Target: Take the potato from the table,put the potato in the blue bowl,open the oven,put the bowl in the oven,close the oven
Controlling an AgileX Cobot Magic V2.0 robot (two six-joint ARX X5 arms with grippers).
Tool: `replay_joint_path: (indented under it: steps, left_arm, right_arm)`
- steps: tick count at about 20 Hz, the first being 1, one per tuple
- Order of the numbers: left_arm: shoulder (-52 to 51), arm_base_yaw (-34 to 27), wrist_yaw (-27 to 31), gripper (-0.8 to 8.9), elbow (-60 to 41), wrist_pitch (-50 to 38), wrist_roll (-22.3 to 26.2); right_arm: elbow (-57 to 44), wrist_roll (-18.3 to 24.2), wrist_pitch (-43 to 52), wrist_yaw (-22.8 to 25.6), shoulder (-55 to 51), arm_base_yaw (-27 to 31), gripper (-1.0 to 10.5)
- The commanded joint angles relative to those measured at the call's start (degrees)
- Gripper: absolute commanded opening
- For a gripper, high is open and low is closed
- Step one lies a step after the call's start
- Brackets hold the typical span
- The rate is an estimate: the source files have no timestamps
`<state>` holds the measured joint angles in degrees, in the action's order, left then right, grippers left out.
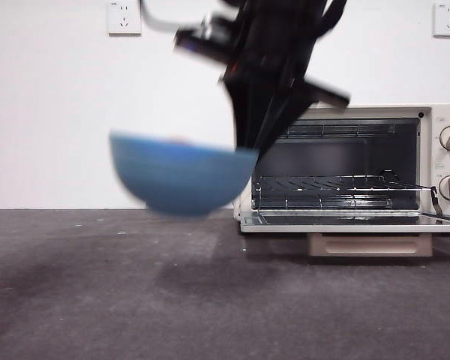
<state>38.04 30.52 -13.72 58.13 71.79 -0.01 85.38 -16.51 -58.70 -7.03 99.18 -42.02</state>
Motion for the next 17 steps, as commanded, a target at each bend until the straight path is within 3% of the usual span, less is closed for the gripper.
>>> replay_joint_path:
  steps: [1, 6, 11, 17]
  left_arm:
    - [-0.15, -0.22, -0.15, -0.07, -0.46, -0.94, 0.63]
    - [0.07, -0.22, 0.46, -0.05, -0.46, -2.56, 2.05]
    - [2.19, -0.22, 0.44, -0.05, -0.46, -8.28, 3.17]
    - [10.03, -0.22, 0.2, -0.05, -0.44, -10.25, 3.17]
  right_arm:
    - [0.02, -0.02, -1.66, 2.03, -2.69, 2.49, -0.2]
    - [0.02, -0.11, -4.35, 5.31, -5.68, 13.29, -0.2]
    - [0.02, -6.23, -0.24, 5.57, -4.28, 23.3, -0.2]
    - [0.02, -14.27, 5.44, 6.64, -3.74, 30.03, -0.2]
